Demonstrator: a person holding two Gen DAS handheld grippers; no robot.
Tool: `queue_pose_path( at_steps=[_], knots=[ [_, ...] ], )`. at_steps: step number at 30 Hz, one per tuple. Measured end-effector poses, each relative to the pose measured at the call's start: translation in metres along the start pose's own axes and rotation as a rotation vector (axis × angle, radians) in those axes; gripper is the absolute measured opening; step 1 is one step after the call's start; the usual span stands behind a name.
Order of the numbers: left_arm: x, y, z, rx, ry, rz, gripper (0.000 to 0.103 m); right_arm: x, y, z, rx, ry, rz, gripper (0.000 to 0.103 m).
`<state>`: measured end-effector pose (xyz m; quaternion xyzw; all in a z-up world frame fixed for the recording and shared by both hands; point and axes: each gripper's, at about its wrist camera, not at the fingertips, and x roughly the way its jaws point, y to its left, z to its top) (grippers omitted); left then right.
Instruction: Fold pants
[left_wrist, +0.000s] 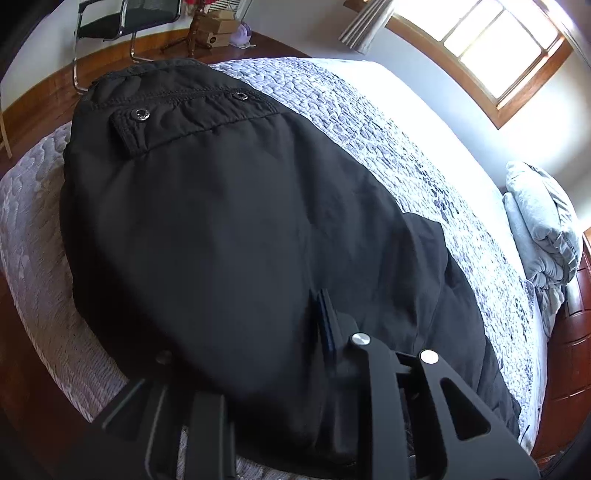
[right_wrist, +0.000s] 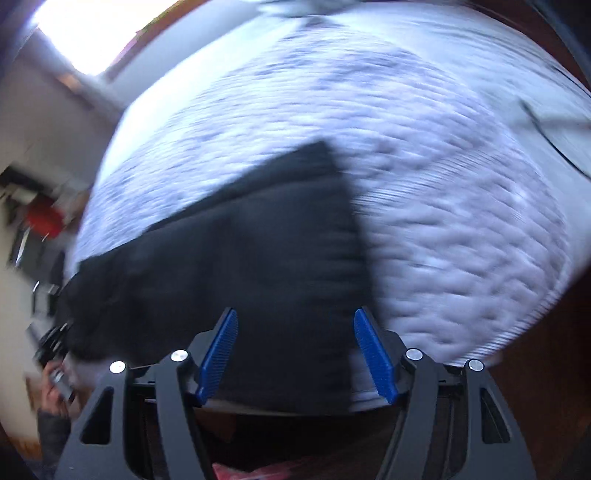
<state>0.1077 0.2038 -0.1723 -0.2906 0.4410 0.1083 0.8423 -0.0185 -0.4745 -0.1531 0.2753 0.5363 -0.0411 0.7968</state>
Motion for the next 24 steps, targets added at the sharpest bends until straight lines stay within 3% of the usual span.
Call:
queue_pose_path(
  at_steps=[4,9,10,12,13,14,16,19,24],
  knots=[
    [0.001,-0.001,-0.002,0.002,-0.006,0.008,0.022,0.024,-0.016,0.02,0.038,-0.01,0.079,0.067],
    [-0.004,-0.007,-0.006,0.003,-0.01,0.031,0.023,0.057,-0.005,0.057,-0.025,-0.013,0.035,0.065],
    [-0.004,-0.007,-0.007,0.001,-0.009,0.033,0.023,0.062,-0.002,0.062,-0.046,-0.001,0.032,0.05],
    [-0.004,-0.006,-0.006,-0.006,-0.005,0.037,0.024,0.065,0.0,0.067,-0.101,-0.002,0.003,0.039],
    [-0.004,-0.006,-0.007,-0.006,-0.003,0.039,0.024,0.064,0.006,0.071,-0.146,-0.02,-0.028,0.026],
    [-0.004,-0.007,-0.007,-0.005,-0.003,0.04,0.025,0.063,0.008,0.073,-0.174,-0.03,-0.046,0.021],
    [-0.004,-0.008,-0.008,0.001,-0.002,0.045,0.025,0.053,0.01,0.082,-0.208,-0.067,-0.034,0.006],
    [-0.004,-0.008,-0.01,-0.001,-0.002,0.05,0.026,0.033,0.015,0.093,-0.254,-0.129,0.022,0.005],
    [-0.003,-0.009,-0.016,-0.018,-0.012,0.063,0.027,0.042,0.048,0.127,-0.348,-0.143,-0.018,0.004]
  ],
)
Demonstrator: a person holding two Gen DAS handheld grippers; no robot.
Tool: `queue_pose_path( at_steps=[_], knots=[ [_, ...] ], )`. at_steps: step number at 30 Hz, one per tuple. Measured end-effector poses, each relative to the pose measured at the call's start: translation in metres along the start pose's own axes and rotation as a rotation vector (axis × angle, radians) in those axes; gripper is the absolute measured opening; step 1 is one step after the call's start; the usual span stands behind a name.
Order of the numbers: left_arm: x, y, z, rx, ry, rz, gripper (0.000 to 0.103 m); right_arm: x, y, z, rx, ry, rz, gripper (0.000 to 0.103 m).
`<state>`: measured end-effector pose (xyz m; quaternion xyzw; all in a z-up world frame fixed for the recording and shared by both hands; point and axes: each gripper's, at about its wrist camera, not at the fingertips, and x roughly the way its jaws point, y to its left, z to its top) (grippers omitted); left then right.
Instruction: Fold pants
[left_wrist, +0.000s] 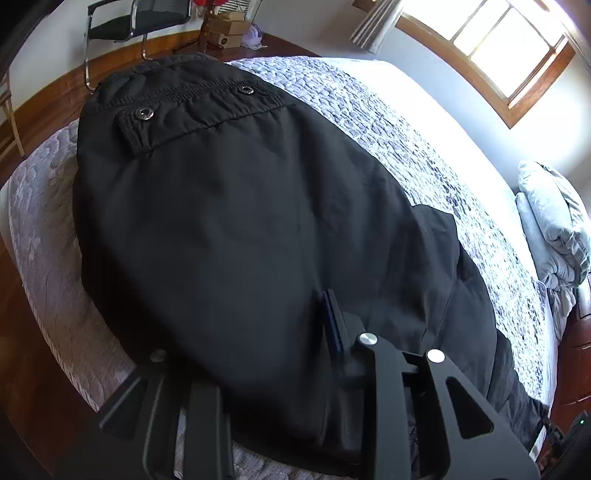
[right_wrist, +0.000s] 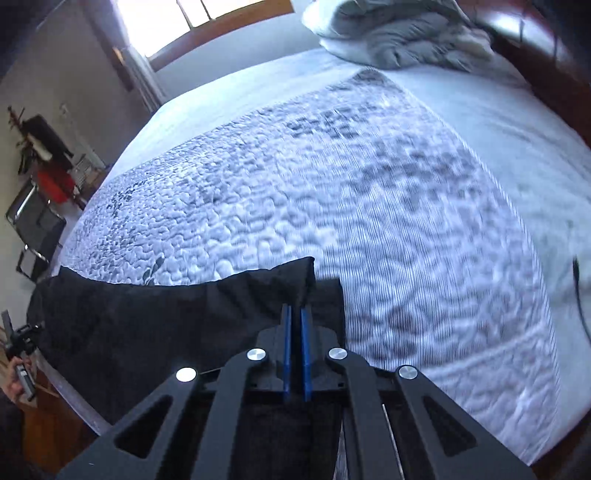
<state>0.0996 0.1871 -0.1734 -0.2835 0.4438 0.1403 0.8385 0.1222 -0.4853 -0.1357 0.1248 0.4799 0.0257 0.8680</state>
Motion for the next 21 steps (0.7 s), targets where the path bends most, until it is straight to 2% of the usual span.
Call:
queue_pose_path(
  at_steps=[3,5,6,7,8,10,13,15,17,20,21],
  knots=[
    [-0.001,0.001,-0.004,-0.021,-0.013,0.006,0.029,0.032,-0.008,0.005,-0.001,0.122,-0.075,0.008],
    [0.001,0.001,-0.005,-0.027,-0.015,0.011,0.03,0.041,-0.016,-0.001,0.01,0.158,-0.081,0.019],
    [0.001,0.001,-0.006,-0.022,-0.014,0.014,0.031,0.039,-0.02,-0.005,0.037,0.147,-0.061,0.026],
    [0.0,0.0,-0.007,-0.015,-0.016,0.017,0.033,0.034,-0.023,-0.008,0.057,0.135,-0.038,0.042],
    [0.0,0.0,-0.009,-0.008,-0.016,0.018,0.035,0.027,-0.025,-0.012,0.075,0.119,-0.01,0.049],
    [-0.002,0.001,-0.011,-0.005,-0.008,0.01,0.04,0.007,-0.029,-0.023,0.11,0.074,0.027,0.07],
    [-0.009,0.006,-0.015,-0.006,-0.004,-0.004,0.045,-0.015,-0.036,-0.049,0.157,0.072,0.069,0.075],
    [-0.02,0.012,-0.017,-0.023,-0.019,-0.011,0.061,-0.02,-0.045,-0.072,0.201,0.102,0.118,0.079],
    [-0.033,0.025,-0.017,-0.058,-0.051,-0.012,0.066,-0.016,-0.051,-0.091,0.254,0.142,0.177,0.08],
    [-0.042,0.047,-0.013,-0.115,-0.069,-0.002,0.067,-0.001,-0.061,-0.122,0.339,0.203,0.257,0.081],
    [-0.044,0.058,-0.009,-0.139,-0.078,0.008,0.067,0.0,-0.061,-0.126,0.356,0.196,0.276,0.082]
  ],
)
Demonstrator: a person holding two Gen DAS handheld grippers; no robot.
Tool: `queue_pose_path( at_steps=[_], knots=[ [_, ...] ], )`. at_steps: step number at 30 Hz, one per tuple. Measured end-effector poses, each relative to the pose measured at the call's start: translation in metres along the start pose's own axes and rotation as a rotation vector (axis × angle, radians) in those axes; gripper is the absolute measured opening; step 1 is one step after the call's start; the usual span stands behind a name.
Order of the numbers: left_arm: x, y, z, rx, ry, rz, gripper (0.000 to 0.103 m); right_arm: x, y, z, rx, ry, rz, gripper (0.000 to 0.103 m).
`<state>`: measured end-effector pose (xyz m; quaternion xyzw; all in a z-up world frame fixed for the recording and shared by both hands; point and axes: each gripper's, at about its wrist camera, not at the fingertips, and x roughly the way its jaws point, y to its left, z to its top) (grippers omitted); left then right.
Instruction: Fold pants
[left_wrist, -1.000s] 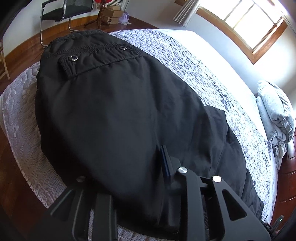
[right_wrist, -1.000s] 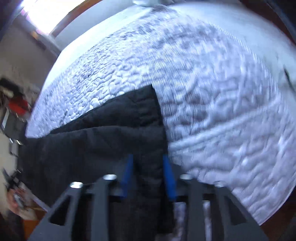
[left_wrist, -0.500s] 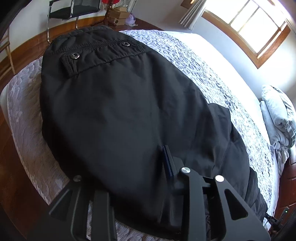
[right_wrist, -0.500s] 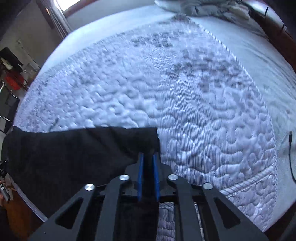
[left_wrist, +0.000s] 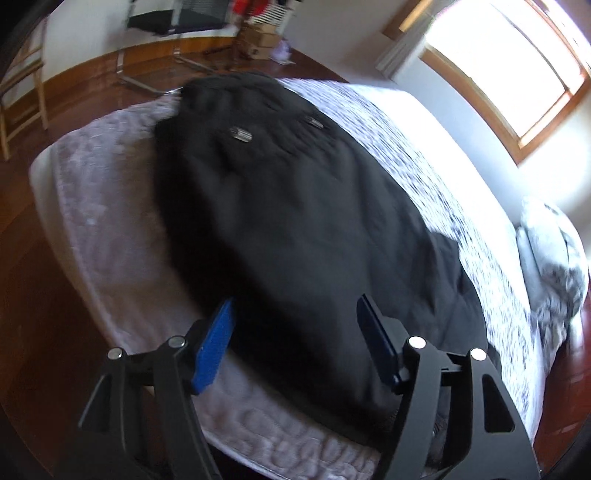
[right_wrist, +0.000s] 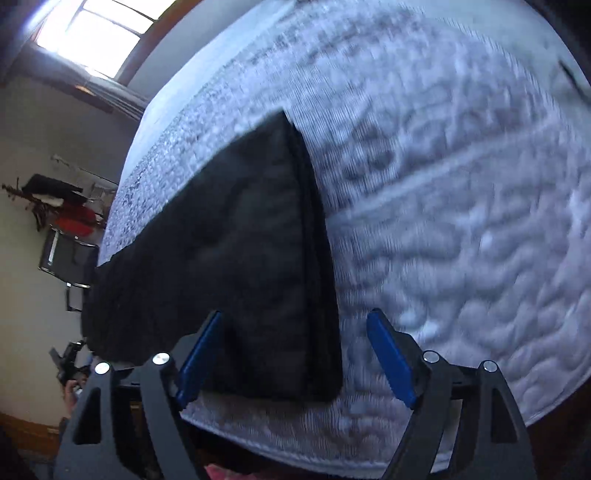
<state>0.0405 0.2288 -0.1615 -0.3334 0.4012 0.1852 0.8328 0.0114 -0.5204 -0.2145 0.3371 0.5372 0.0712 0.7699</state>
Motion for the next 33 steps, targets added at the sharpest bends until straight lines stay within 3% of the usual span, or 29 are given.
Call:
queue_pose_path(
  at_steps=[5,10,13,15,18,23,28,33],
  knots=[
    [0.007,0.023,0.024,-0.058,-0.001,0.021,0.067,0.006,0.001,-0.003,0.084,0.001,0.146,0.083],
    [0.03,0.018,0.049,-0.068,0.031,-0.015,0.066,0.015,0.011,-0.004,0.051,0.053,0.089,0.084],
    [0.043,0.011,0.055,-0.066,0.068,-0.012,0.048,0.02,0.01,-0.004,0.067,0.068,0.076,0.086],
    [0.044,0.007,0.056,-0.051,0.059,0.013,0.02,0.025,0.016,-0.003,0.053,0.072,0.065,0.09],
    [0.039,0.01,0.055,-0.076,0.052,0.013,0.009,0.031,0.026,-0.002,0.002,0.089,0.015,0.091],
    [0.02,0.016,0.046,-0.139,0.007,-0.011,0.004,0.036,0.03,-0.001,0.013,0.086,0.013,0.091],
    [0.003,0.024,0.032,-0.152,-0.032,0.03,0.004,0.033,0.024,0.0,0.03,0.084,0.036,0.091],
    [0.021,0.027,0.043,-0.082,-0.001,0.048,0.009,0.03,0.023,0.004,0.038,0.096,0.044,0.093]
  ],
)
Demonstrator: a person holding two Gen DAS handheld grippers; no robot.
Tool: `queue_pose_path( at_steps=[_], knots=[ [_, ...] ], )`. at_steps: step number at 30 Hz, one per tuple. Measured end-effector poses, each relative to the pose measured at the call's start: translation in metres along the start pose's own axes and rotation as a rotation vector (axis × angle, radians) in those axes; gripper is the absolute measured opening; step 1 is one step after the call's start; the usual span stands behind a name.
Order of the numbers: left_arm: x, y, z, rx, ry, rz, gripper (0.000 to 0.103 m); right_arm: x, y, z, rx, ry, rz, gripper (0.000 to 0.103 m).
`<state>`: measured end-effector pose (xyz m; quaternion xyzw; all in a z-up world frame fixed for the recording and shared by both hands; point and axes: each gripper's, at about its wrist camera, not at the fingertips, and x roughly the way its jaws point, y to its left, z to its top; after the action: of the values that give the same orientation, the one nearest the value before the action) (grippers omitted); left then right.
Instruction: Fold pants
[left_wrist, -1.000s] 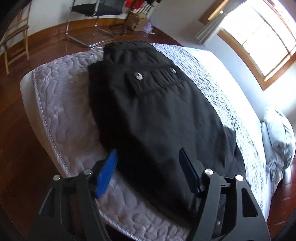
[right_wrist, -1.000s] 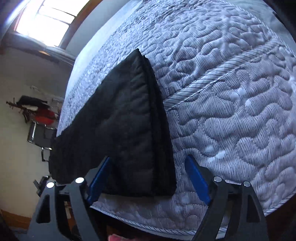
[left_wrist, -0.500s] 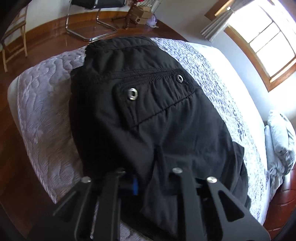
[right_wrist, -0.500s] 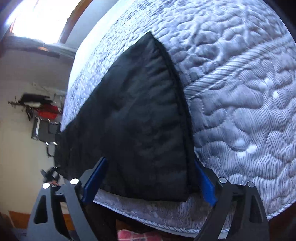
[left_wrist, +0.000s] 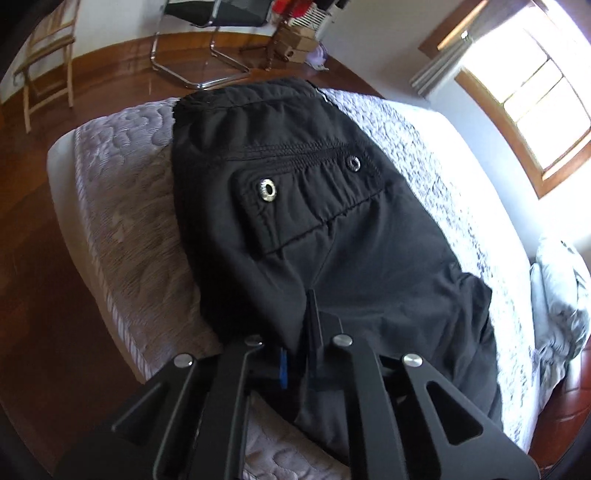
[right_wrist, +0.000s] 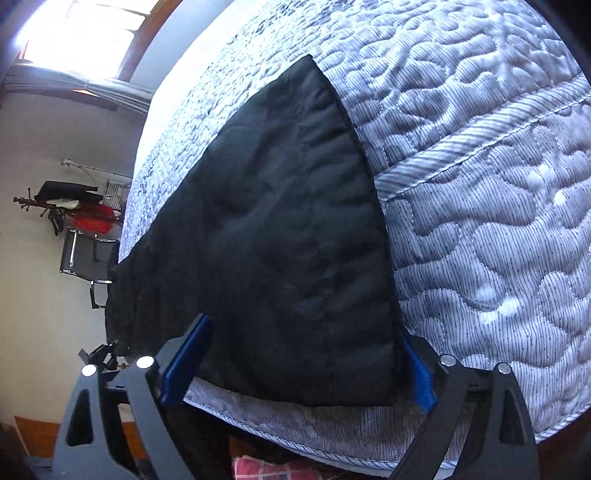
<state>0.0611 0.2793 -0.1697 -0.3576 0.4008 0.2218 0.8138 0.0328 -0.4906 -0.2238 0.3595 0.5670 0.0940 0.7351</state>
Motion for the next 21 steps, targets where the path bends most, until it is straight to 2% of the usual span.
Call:
queue_pose_path(
  at_steps=[1,4,8,10,12,14,15,16,18,21],
  knots=[
    [0.001,-0.001,0.002,0.006,0.002,0.005,0.011,0.0,0.002,0.0,0.001,0.0,0.002,0.093],
    [-0.007,0.0,0.001,-0.015,-0.009,0.024,0.025,-0.01,-0.007,-0.002,0.011,-0.019,0.037,0.093],
    [-0.032,0.01,-0.007,-0.063,-0.074,0.072,0.055,-0.017,-0.025,-0.002,0.071,-0.049,0.125,0.092],
    [-0.041,0.008,-0.012,-0.044,-0.087,0.081,0.063,-0.017,-0.03,0.0,0.09,-0.05,0.161,0.093],
    [-0.043,0.001,-0.022,-0.009,-0.076,0.068,0.077,-0.017,-0.027,0.003,0.072,-0.043,0.184,0.092],
    [-0.036,-0.005,-0.027,0.026,-0.045,0.076,0.078,-0.017,-0.022,0.007,0.06,-0.039,0.205,0.087],
    [-0.031,-0.007,-0.029,0.033,-0.031,0.082,0.078,-0.015,-0.023,0.009,0.069,-0.04,0.208,0.078],
    [-0.025,-0.007,-0.031,0.036,-0.012,0.089,0.078,-0.012,-0.022,0.01,0.079,-0.04,0.203,0.063],
    [-0.01,-0.009,-0.036,0.03,0.036,0.11,0.078,-0.007,-0.025,0.016,0.081,-0.025,0.154,0.04],
    [0.003,-0.017,-0.04,0.039,0.063,0.124,0.082,-0.012,-0.013,0.02,0.035,-0.044,0.152,0.023]
  ],
)
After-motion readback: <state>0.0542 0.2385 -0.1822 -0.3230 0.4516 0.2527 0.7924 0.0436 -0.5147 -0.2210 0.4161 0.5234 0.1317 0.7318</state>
